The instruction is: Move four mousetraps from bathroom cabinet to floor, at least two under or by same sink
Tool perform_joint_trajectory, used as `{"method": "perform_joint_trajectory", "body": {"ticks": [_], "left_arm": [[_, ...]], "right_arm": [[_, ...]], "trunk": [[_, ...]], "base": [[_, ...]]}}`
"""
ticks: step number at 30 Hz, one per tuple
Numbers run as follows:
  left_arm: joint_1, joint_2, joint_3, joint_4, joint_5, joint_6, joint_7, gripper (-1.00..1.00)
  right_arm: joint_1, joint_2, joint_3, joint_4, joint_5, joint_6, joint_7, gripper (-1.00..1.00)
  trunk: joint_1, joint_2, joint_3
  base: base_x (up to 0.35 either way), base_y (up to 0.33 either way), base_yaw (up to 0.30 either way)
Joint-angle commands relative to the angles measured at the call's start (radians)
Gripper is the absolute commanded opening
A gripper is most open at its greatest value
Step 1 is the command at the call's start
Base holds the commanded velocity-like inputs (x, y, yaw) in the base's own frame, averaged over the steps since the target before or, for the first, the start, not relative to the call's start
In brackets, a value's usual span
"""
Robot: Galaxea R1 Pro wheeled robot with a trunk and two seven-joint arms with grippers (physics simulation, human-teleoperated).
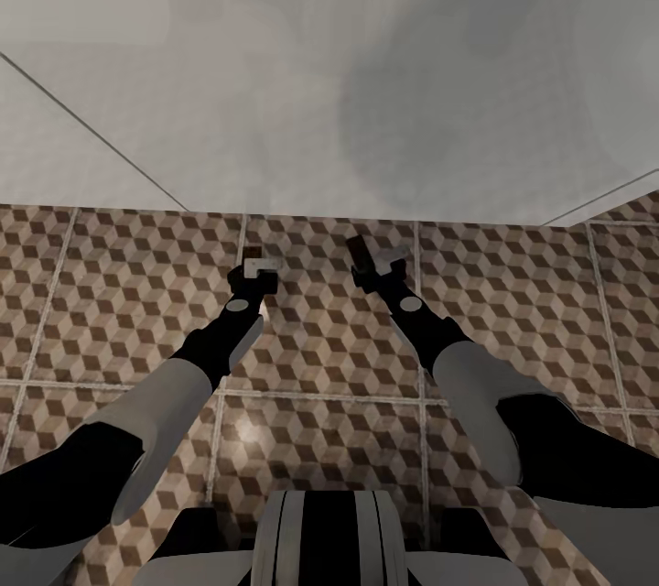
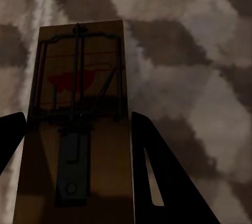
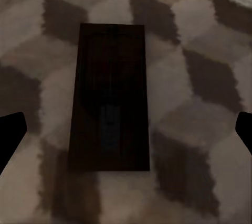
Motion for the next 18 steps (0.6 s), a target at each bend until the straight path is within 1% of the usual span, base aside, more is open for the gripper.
{"method": "perform_joint_trajectory", "body": {"ticks": [1, 10, 18], "left_arm": [[0.0, 0.0, -0.008, 0.0, 0.01, -0.002, 0.009, -1.0], [-0.001, -0.001, -0.008, 0.0, 0.01, -0.002, 0.009, -1.0], [-0.001, -0.012, -0.008, 0.0, 0.01, -0.002, 0.009, -1.0]], "right_arm": [[0.0, 0.0, 0.003, 0.001, 0.003, -0.002, -0.002, 1.0], [0.0, 0.0, 0.003, 0.001, 0.004, -0.002, -0.002, 1.0], [0.0, 0.0, 0.003, 0.001, 0.004, -0.009, -0.002, 1.0]], "trunk": [[0.0, 0.0, 0.0], [0.0, 0.0, 0.0], [0.0, 0.0, 0.0]], "base": [[0.0, 0.0, 0.0], [0.0, 0.0, 0.0], [0.0, 0.0, 0.0]]}}
